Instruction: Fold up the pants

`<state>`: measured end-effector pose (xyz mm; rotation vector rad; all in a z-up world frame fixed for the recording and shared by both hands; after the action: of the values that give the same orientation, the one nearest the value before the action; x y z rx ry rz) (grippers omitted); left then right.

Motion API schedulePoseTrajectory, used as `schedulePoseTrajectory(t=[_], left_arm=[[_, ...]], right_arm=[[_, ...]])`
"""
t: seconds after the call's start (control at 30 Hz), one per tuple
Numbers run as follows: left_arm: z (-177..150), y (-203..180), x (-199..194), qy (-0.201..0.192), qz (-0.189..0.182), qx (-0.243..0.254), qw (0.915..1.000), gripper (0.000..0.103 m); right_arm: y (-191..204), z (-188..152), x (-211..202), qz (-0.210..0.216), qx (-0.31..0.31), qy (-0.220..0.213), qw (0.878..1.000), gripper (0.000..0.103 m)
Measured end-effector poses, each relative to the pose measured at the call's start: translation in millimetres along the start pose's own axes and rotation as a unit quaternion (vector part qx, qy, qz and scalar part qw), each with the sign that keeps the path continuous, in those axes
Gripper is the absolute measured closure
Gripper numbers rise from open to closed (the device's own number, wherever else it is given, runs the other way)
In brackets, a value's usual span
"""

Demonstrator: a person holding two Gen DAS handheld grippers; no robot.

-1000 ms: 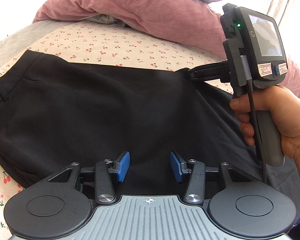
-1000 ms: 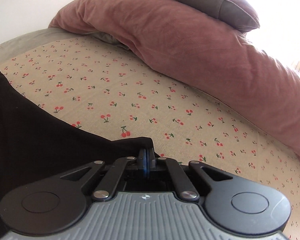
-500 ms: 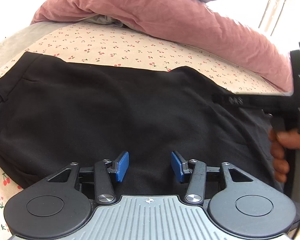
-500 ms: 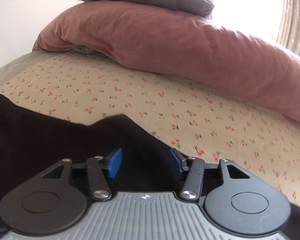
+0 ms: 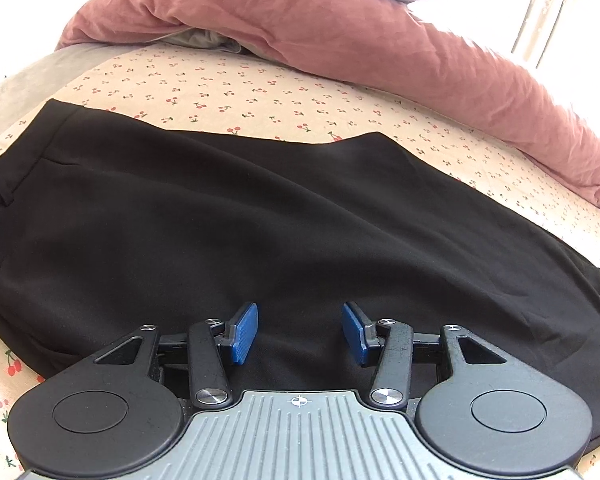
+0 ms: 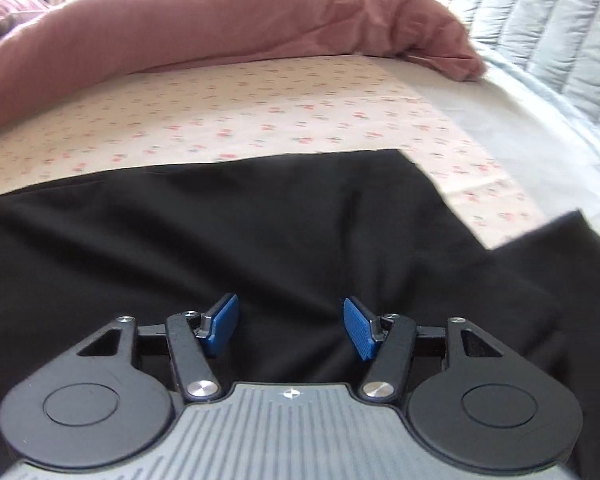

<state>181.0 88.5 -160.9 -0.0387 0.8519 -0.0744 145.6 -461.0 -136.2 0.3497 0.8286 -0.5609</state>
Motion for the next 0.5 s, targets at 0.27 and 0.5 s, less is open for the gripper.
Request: schedulePoseTrajectory(t=[0.27,0.5], left_arm=[[2,-9,-2,-0.002,0.011,0.025,0.9996,0.045],[4,-10,0,-0.003,0.021,0.033,0.9992,0.043]], right_arm=[[-1,-5,-37,0.093,0.060,-0.020,0.994,0.041],[9,-19,-14,0.054,-0.015,0.003,0.998,0.042]])
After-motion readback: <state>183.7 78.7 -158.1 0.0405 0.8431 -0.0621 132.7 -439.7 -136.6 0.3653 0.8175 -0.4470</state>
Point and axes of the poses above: each gripper's, at about its wrist camera, not at the fingertips, and x roughly the way its jaws point, y to its left, z to its top, the point moved 10 cm from there along x, roughly the way its jaws point, and after that the axes turned 13 degrees about x, right-handed, at the moved point
